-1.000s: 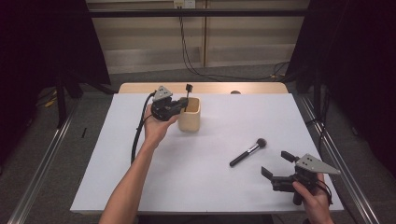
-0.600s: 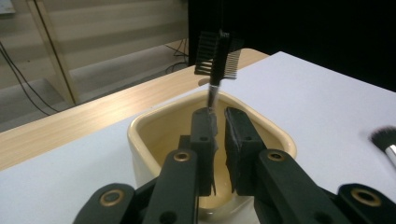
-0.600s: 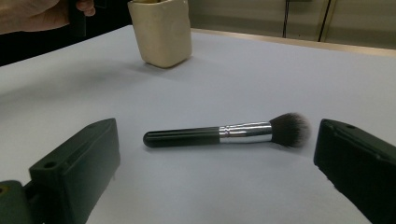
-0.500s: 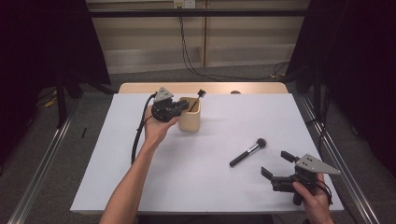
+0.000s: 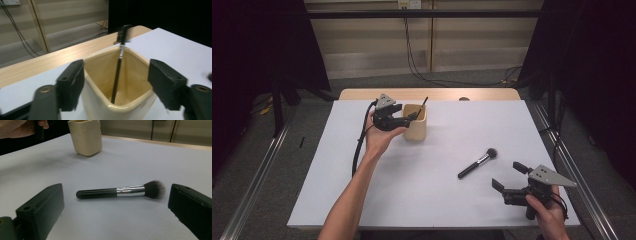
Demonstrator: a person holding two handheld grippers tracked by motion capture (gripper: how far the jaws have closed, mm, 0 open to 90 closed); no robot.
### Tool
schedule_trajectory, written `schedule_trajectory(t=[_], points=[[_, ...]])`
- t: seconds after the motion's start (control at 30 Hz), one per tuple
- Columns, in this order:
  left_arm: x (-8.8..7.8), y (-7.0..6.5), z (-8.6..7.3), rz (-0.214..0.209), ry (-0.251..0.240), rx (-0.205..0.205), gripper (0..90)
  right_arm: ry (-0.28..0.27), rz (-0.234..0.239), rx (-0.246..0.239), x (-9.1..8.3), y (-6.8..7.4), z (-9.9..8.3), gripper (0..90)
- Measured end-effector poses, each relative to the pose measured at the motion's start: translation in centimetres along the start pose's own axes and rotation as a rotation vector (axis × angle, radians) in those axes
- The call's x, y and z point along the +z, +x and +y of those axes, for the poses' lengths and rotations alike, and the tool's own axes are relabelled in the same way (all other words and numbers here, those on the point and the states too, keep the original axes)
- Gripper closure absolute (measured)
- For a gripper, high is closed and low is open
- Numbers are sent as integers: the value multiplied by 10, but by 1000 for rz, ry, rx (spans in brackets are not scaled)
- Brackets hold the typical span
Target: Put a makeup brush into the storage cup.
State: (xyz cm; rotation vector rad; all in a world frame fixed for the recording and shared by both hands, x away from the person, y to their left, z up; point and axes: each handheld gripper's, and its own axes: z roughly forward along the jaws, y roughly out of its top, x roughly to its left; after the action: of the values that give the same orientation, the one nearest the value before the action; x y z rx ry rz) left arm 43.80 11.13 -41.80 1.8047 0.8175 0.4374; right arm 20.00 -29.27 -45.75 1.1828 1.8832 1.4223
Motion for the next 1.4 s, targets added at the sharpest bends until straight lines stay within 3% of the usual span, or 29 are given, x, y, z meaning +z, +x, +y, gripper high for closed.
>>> schedule_trajectory(t=[0.07,0.27,0.37,0.53,0.7,0.77,0.8,0.93,1.03,1.1,1.2,1.3,1.4], points=[[-1,1,-1,8,7,2,242,0,0,0,0,0,0,1],[-4,3,-1,28,20,-51,101,0,-1,2,0,0,0,1],[-6,4,-1,17,24,-73,62,1,-3,2,1,0,0,1],[-14,3,-1,-6,29,-29,25,1,-2,1,1,0,0,1],[-22,2,0,-18,24,-27,22,2,-1,4,1,0,0,1],[-25,-1,0,-8,28,20,24,2,-1,7,1,0,0,1],[-26,-3,-1,-3,17,24,27,1,-2,8,1,0,0,1],[-31,-4,0,-13,12,6,30,1,-3,8,1,-1,0,1],[-36,-6,-2,7,0,26,31,1,-2,8,1,0,0,1],[-39,-5,-3,-9,-10,16,31,1,-3,9,2,0,0,1],[-45,-7,-6,-8,-11,35,31,1,-3,8,1,-1,0,1],[-52,-8,-9,-32,-9,38,34,0,-5,9,1,-1,0,1],[-58,-9,-13,-10,-9,50,34,2,-4,8,1,-1,0,1]])
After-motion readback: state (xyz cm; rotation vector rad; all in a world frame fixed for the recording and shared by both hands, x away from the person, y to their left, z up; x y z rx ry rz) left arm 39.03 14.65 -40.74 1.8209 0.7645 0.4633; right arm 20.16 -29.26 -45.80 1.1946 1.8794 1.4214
